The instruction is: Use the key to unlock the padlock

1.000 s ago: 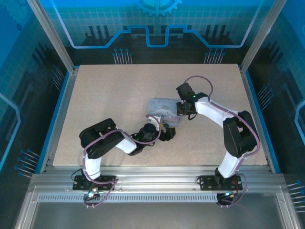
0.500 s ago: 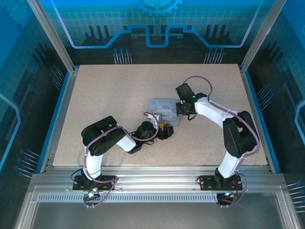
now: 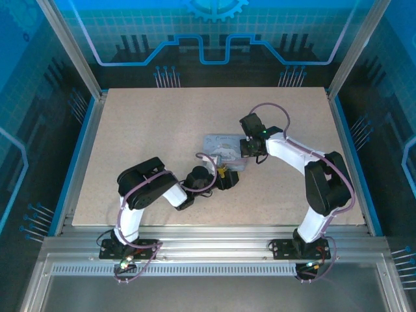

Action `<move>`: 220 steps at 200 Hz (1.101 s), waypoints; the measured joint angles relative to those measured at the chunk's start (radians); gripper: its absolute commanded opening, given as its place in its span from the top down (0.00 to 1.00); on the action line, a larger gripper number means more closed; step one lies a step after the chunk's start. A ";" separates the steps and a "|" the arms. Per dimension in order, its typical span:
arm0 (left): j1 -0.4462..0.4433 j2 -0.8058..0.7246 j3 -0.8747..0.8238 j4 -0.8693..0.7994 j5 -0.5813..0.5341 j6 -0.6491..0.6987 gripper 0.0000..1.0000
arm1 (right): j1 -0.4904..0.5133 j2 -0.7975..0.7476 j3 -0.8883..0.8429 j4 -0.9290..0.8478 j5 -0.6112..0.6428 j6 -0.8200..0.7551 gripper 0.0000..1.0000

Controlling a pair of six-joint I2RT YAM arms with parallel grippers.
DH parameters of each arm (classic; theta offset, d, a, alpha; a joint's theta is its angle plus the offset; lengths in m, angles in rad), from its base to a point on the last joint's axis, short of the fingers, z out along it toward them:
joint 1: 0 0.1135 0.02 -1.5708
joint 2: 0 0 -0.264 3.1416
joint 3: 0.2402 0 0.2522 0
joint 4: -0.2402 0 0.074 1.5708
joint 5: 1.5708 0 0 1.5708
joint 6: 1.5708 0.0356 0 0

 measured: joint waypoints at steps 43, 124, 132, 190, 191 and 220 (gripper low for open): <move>0.001 0.031 -0.001 0.071 0.016 -0.027 0.27 | 0.000 -0.001 -0.002 0.004 -0.002 0.007 1.00; 0.002 0.034 -0.024 0.129 0.027 -0.049 0.22 | 0.022 -0.001 -0.002 0.033 -0.027 0.022 1.00; 0.005 0.036 -0.022 0.129 0.027 -0.051 0.25 | 0.024 -0.001 -0.002 0.034 -0.027 0.025 1.00; 0.042 0.040 -0.063 0.163 0.024 -0.101 0.37 | 0.026 -0.001 -0.006 0.037 -0.034 0.025 1.00; 0.043 0.040 -0.064 0.164 0.024 -0.101 0.37 | 0.026 -0.001 -0.006 0.037 -0.034 0.025 1.00; 0.072 0.022 -0.098 0.153 0.039 -0.111 0.52 | 0.026 -0.001 -0.008 0.039 -0.038 0.025 1.00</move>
